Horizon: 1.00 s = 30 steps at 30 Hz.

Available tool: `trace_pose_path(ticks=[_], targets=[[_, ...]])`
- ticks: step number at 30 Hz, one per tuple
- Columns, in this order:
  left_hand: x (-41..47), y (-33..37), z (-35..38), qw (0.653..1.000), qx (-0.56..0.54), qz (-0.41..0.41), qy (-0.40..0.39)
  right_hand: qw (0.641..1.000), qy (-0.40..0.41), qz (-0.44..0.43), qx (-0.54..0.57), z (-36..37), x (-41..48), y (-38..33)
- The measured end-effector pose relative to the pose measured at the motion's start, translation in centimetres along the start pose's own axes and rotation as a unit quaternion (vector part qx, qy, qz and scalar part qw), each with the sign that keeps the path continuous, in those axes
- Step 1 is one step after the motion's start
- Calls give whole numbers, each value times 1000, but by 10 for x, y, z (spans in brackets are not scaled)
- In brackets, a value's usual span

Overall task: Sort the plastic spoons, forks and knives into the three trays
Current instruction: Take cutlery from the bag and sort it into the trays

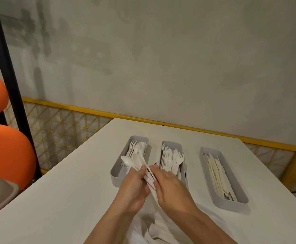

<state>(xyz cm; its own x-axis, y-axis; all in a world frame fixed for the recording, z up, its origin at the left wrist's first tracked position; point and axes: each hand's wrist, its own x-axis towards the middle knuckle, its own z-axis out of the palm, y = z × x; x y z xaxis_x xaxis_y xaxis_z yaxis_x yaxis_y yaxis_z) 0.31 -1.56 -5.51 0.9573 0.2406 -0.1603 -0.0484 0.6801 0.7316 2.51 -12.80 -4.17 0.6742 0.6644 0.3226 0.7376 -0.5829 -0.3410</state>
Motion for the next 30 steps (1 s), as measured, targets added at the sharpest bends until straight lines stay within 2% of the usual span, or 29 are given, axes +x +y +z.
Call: trace_pose_path(ticks=[6,11,14,21,28,30], targets=[[-3,5,-1,1000,-1,22,-12,1000,4,5,-4,0,8,-5],[-1,9,-6,999,-11,34,-29,997,5,11,78,1,19,-7],[2,13,-7,998,-22,42,-37,995,-19,19,96,0,27,-8],[14,29,-4,998,-26,44,-33,990,-14,48,134,-2,45,-12],[29,75,1,993,98,67,-16,982,0,85,168,-9,82,-25],[35,84,0,992,98,73,-17,977,10,105,184,-11,92,-27]])
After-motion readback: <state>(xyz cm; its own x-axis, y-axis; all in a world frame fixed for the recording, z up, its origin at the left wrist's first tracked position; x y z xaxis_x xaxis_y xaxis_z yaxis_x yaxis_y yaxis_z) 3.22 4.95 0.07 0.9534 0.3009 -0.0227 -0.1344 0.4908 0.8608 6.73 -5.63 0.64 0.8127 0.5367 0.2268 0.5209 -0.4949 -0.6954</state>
